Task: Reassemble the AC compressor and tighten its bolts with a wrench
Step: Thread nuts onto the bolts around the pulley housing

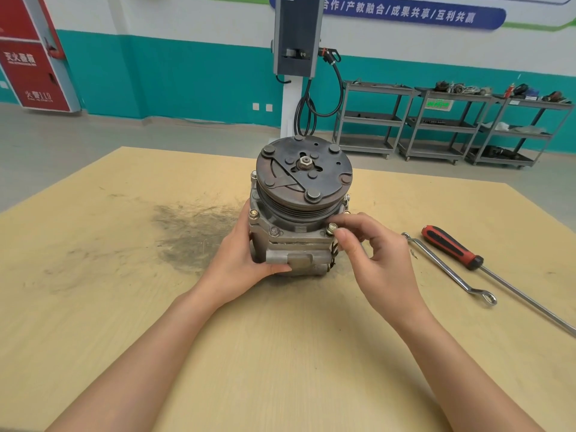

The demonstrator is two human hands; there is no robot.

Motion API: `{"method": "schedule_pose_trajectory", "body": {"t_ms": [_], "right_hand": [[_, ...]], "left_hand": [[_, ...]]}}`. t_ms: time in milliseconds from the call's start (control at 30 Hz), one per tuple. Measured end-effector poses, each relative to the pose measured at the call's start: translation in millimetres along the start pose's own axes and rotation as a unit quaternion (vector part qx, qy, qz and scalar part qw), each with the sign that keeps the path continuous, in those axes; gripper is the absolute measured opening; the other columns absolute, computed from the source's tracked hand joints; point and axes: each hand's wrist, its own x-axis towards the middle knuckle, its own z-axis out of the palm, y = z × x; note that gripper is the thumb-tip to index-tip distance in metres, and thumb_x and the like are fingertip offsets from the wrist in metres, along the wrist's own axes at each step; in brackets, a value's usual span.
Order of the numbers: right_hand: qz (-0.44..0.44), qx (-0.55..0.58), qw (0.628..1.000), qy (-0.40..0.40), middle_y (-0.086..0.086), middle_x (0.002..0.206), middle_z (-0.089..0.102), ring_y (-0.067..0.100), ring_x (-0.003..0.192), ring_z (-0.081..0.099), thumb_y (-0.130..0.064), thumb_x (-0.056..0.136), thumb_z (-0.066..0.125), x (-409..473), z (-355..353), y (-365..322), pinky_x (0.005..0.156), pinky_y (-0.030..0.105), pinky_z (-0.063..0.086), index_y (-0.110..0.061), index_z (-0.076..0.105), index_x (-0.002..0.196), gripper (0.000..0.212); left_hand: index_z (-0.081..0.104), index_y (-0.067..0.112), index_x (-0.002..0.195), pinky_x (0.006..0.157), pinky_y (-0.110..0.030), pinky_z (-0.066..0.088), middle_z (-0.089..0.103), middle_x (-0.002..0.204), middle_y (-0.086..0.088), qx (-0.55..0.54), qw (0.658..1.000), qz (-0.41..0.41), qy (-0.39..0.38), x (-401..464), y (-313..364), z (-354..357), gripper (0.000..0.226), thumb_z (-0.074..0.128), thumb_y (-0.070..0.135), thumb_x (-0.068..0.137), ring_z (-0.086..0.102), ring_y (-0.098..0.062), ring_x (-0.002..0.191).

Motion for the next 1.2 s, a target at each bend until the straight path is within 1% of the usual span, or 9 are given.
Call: {"method": "schedule_pose_trajectory", "body": {"t_ms": [100, 233, 400, 500, 600, 767, 900, 1067, 1200], "right_hand": [[0.038, 0.034, 0.999, 0.007, -0.010, 0.077, 0.067, 0.000, 0.073, 0.059, -0.015, 0.087, 0.068, -0.1, 2.6, 0.3, 0.072, 0.014, 0.045, -0.028, 0.066, 0.092, 0.013], [0.058, 0.073, 0.995, 0.033, 0.001, 0.074, 0.063, 0.007, 0.068, 0.057, -0.014, 0.082, 0.075, -1.8, 9.0, 0.7, 0.068, 0.018, 0.045, -0.025, 0.061, 0.088, 0.019], [0.059, 0.101, 0.993, 0.021, -0.005, 0.071, 0.062, 0.008, 0.068, 0.057, -0.020, 0.086, 0.065, -2.6, 8.2, 2.1, 0.071, 0.021, 0.046, -0.026, 0.065, 0.096, 0.012], [0.076, 0.125, 0.989, 0.034, -0.007, 0.074, 0.065, 0.005, 0.068, 0.057, -0.020, 0.084, 0.067, -1.2, 11.5, 1.2, 0.068, 0.019, 0.046, -0.027, 0.065, 0.085, 0.007], [0.081, 0.114, 0.988, 0.071, -0.011, 0.071, 0.063, 0.005, 0.067, 0.056, -0.022, 0.078, 0.076, 0.3, 16.8, 1.1, 0.065, 0.019, 0.046, -0.026, 0.058, 0.076, 0.018], [0.052, 0.090, 0.993, 0.053, 0.000, 0.069, 0.058, 0.018, 0.067, 0.054, -0.022, 0.081, 0.072, -2.7, 16.1, 0.7, 0.066, 0.022, 0.046, -0.025, 0.062, 0.092, 0.015], [0.057, 0.077, 0.995, 0.042, -0.012, 0.070, 0.059, 0.009, 0.069, 0.055, -0.021, 0.085, 0.065, -2.9, 15.6, 1.1, 0.069, 0.024, 0.047, -0.025, 0.066, 0.091, 0.007], [0.056, 0.085, 0.993, 0.054, -0.003, 0.066, 0.055, 0.010, 0.065, 0.051, -0.013, 0.083, 0.074, -2.4, 17.5, 0.6, 0.065, 0.020, 0.044, -0.021, 0.062, 0.088, 0.015], [0.047, 0.068, 0.997, 0.008, -0.007, 0.074, 0.063, 0.009, 0.072, 0.057, -0.018, 0.087, 0.064, -2.2, 11.0, -1.4, 0.071, 0.027, 0.049, -0.026, 0.066, 0.096, 0.012]], "left_hand": [[0.035, 0.023, 0.141, 0.080, 0.006, 0.035, 0.049, 0.113, 0.052, 0.001, 1.000, -0.005, -0.001, -0.1, 0.4, 0.1, 0.106, 0.085, 0.053, 0.053, 0.045, 0.028, 0.108], [0.036, 0.022, 0.140, 0.079, 0.007, 0.035, 0.050, 0.112, 0.053, 0.005, 1.000, -0.008, 0.000, -0.7, -1.0, -0.1, 0.101, 0.089, 0.045, 0.056, 0.046, 0.029, 0.106], [0.035, 0.018, 0.140, 0.078, 0.006, 0.036, 0.050, 0.109, 0.054, -0.004, 1.000, -0.013, 0.001, -0.8, 2.5, -0.6, 0.112, 0.081, 0.063, 0.048, 0.046, 0.030, 0.105], [0.035, 0.018, 0.140, 0.077, 0.007, 0.035, 0.048, 0.107, 0.056, -0.004, 1.000, -0.011, 0.000, -1.0, 2.3, -0.9, 0.111, 0.081, 0.060, 0.048, 0.045, 0.031, 0.103], [0.036, 0.017, 0.139, 0.077, 0.006, 0.037, 0.050, 0.107, 0.054, -0.002, 1.000, -0.012, -0.002, -0.9, 2.1, -0.7, 0.109, 0.082, 0.058, 0.049, 0.047, 0.029, 0.103], [0.036, 0.014, 0.139, 0.077, 0.005, 0.037, 0.050, 0.107, 0.054, -0.002, 1.000, -0.005, -0.001, -1.0, 3.3, -0.7, 0.109, 0.082, 0.056, 0.049, 0.048, 0.029, 0.103], [0.036, 0.016, 0.140, 0.077, 0.006, 0.036, 0.049, 0.109, 0.055, -0.003, 1.000, -0.003, 0.000, -1.6, 4.8, -0.6, 0.108, 0.083, 0.054, 0.050, 0.046, 0.030, 0.104], [0.036, 0.016, 0.140, 0.078, 0.005, 0.036, 0.050, 0.110, 0.053, -0.006, 1.000, -0.001, 0.000, -2.1, 4.7, -0.5, 0.106, 0.084, 0.051, 0.052, 0.047, 0.028, 0.106], [0.036, 0.018, 0.141, 0.079, 0.006, 0.036, 0.049, 0.112, 0.053, -0.005, 1.000, 0.001, 0.000, -2.1, 5.1, -0.5, 0.105, 0.085, 0.049, 0.053, 0.046, 0.029, 0.107]]}}
